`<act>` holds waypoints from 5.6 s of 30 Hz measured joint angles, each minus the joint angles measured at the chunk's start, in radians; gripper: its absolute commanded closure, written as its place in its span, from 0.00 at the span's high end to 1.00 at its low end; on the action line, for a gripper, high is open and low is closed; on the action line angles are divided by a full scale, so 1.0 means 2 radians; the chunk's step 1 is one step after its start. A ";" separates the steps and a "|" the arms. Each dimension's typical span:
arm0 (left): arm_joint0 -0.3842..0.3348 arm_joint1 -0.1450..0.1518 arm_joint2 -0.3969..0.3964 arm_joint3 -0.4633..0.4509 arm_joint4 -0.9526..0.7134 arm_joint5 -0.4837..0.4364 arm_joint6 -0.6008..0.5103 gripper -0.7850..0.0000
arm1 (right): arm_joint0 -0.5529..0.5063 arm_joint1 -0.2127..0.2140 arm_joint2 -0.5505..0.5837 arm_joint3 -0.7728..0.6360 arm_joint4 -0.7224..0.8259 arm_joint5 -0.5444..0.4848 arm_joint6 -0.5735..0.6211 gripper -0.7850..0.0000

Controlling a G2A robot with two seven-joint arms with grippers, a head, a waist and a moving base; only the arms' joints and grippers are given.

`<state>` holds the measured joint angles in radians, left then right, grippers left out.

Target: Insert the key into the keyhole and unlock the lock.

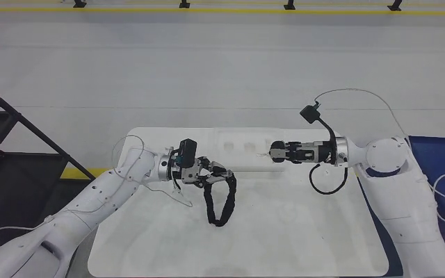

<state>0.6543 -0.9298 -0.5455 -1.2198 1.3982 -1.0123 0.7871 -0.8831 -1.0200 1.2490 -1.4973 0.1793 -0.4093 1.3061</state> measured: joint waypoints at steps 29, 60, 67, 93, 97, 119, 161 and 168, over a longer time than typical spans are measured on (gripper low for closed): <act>0.007 0.002 -0.042 -0.059 0.007 0.030 -0.004 0.00 | -0.045 0.015 0.036 -0.103 -0.036 -0.011 -0.008 0.00; 0.080 -0.007 -0.086 -0.140 0.046 0.158 -0.089 0.00 | -0.091 0.037 0.048 -0.311 -0.210 0.173 -0.034 0.00; 0.088 -0.010 -0.088 -0.125 0.073 0.166 -0.061 0.00 | -0.089 0.038 0.038 -0.314 -0.209 0.177 -0.041 0.00; 0.091 -0.027 -0.096 -0.105 0.099 0.165 -0.049 0.00 | -0.066 0.038 -0.010 -0.283 -0.223 0.189 -0.054 0.00; 0.093 -0.028 -0.098 -0.104 0.100 0.164 -0.050 0.00 | -0.062 0.038 -0.014 -0.280 -0.221 0.190 -0.055 0.00; 0.099 -0.025 -0.121 -0.106 0.169 0.153 -0.021 0.00 | -0.054 0.045 -0.017 -0.299 -0.209 0.189 0.002 0.00; 0.107 -0.031 -0.131 -0.124 0.183 0.137 -0.050 0.00 | -0.037 0.048 -0.055 -0.295 -0.248 0.209 -0.021 0.00; 0.108 -0.032 -0.132 -0.123 0.183 0.135 -0.049 0.00 | -0.035 0.048 -0.060 -0.293 -0.251 0.210 -0.022 0.00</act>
<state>0.8693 -0.9942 -0.8088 -1.4653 1.7647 -0.7429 0.6898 -0.9521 -0.9231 1.1297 -2.0832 -0.3227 0.0107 1.2625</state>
